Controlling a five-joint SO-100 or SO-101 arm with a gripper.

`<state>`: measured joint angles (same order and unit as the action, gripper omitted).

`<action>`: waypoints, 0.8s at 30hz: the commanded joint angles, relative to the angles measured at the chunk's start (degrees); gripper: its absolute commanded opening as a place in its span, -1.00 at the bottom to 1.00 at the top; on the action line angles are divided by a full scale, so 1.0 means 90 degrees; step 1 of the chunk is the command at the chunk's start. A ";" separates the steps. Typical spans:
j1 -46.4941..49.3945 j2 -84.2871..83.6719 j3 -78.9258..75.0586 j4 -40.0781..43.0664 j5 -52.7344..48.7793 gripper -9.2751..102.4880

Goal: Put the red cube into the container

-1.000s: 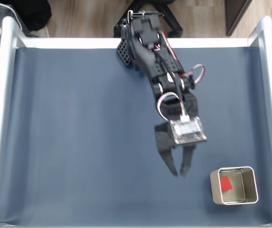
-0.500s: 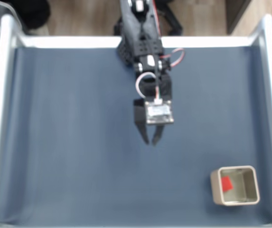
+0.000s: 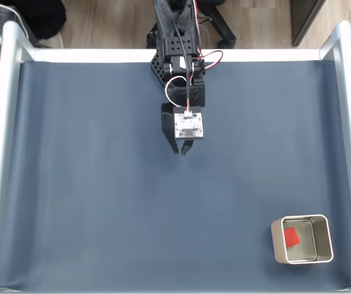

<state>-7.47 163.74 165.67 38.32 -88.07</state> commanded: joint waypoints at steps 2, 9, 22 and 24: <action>0.0137 0.0811 0.0518 0.0244 0.0049 -0.83; 0.0186 0.1895 0.1396 0.0937 0.0254 -0.83; 0.0146 0.2715 0.1514 0.2441 0.1025 -0.83; 0.0146 0.2861 0.1514 0.2607 0.1094 -0.83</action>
<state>-6.15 188.17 179.56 60.56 -79.01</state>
